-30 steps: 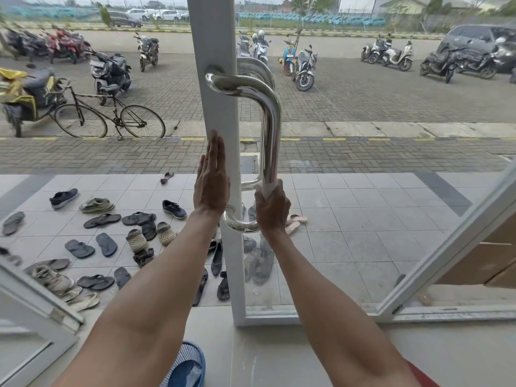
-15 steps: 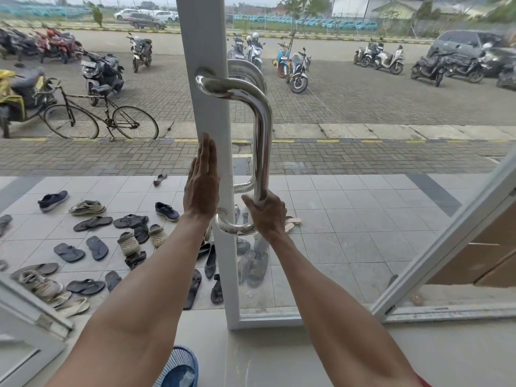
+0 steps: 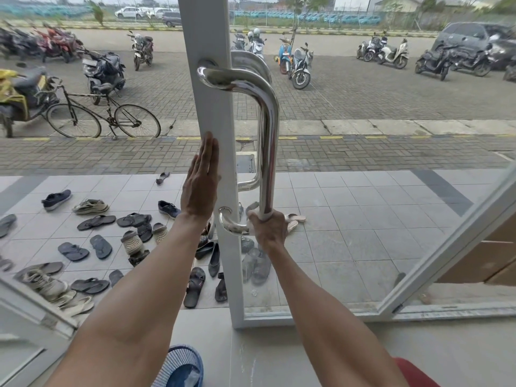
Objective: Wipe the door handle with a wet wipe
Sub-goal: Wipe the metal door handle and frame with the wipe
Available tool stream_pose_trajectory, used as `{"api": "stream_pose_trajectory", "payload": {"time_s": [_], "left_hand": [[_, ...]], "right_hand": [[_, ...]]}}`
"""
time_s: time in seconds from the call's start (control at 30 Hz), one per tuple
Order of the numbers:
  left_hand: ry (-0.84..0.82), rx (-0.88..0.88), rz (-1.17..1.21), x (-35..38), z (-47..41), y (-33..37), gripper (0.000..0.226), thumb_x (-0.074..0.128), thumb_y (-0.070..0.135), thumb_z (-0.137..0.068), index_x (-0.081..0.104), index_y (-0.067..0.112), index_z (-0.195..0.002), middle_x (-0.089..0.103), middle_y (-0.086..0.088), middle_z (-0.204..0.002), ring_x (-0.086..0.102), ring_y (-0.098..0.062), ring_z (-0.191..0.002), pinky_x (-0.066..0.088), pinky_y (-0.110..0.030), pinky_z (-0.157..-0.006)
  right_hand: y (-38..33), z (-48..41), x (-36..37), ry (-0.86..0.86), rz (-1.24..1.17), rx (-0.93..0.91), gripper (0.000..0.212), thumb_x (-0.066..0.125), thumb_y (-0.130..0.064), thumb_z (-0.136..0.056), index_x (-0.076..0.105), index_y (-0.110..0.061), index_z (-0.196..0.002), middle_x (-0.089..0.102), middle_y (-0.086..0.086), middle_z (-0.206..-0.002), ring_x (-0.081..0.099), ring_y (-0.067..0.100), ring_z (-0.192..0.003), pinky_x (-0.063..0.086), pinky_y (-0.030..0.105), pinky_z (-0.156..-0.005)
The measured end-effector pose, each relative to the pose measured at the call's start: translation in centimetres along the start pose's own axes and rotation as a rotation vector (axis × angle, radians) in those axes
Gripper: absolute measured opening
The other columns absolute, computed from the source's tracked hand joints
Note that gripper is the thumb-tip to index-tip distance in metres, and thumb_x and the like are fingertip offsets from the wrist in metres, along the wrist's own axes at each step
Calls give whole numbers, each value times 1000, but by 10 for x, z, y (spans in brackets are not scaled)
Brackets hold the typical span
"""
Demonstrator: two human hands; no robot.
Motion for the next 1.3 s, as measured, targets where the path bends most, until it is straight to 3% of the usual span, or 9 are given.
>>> {"api": "stream_pose_trajectory", "payload": {"time_s": [0.13,0.27,0.4,0.53,0.63,0.87,1.03,1.17,1.3], "left_hand": [[-19,-7,-8,-2,1,2,98,72,3,-81,12,8,-157,-1,0,-166,18,-19,-151,19,-31,-120],[-39,-13,-14,-6,1,5,97,72,1,-81,12,7,-157,2,-2,-166,14,-18,-152,19,-32,-121],[-45,-8,-34,-10,2,9,91,66,-7,-85,12,5,-157,4,-5,-166,8,-16,-153,23,-36,-123],[-64,-12,-87,-12,2,10,87,60,-11,-89,9,6,-157,-1,-4,-166,4,-14,-153,21,-33,-123],[-58,-5,-85,-15,2,11,83,55,-12,-91,10,6,-157,0,-4,-166,6,-14,-153,21,-33,-123],[-32,9,-16,-19,4,14,90,44,-27,-80,11,4,-157,1,-6,-166,9,-18,-153,23,-38,-123],[-15,-13,12,-17,3,14,96,45,-30,-74,11,4,-157,2,-5,-166,8,-17,-153,23,-38,-123],[-4,-43,28,-13,5,16,96,47,-29,-75,11,5,-157,2,-6,-166,8,-17,-153,21,-36,-123],[5,-57,48,-11,6,17,96,51,-28,-75,11,3,-157,3,-7,-166,11,-19,-153,22,-37,-123]], "right_hand": [[-12,-7,-5,-38,-11,-29,29,80,-47,-69,68,-21,-68,70,-8,-67,70,17,-72,60,42,-74],[-45,-11,-18,-25,-4,-142,38,81,-33,-72,51,-23,-51,56,-10,-49,57,8,-51,51,33,-61],[-76,-16,-32,-39,-17,-173,22,80,-30,-72,64,-19,-62,67,-1,-63,69,23,-67,60,45,-72],[-111,-21,-48,-27,-7,-230,27,79,-30,-70,59,-19,-55,62,-3,-58,66,22,-64,60,43,-71],[-134,-23,-57,-24,1,-273,23,78,-30,-70,65,-13,-60,68,4,-63,71,27,-71,60,43,-70],[-168,-28,-71,12,3,-355,26,78,-28,-69,61,-16,-52,54,-9,-48,57,10,-52,50,28,-58],[-164,-28,-68,23,-30,-332,21,78,-30,-68,69,-12,-63,69,-1,-62,71,22,-67,60,41,-69],[-145,-22,-60,33,-54,-296,19,78,-29,-69,72,-12,-71,73,5,-69,72,26,-71,60,48,-71],[-106,-17,-46,-2,11,-206,24,77,-37,-67,72,-14,-73,74,4,-73,72,29,-79,58,48,-83]]}}
Point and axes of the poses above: each hand's wrist, its own z-axis away from the middle knuckle, its own x-axis out of the palm, y = z × x, the point moved 7 cm from there along -z, towards the middle knuckle
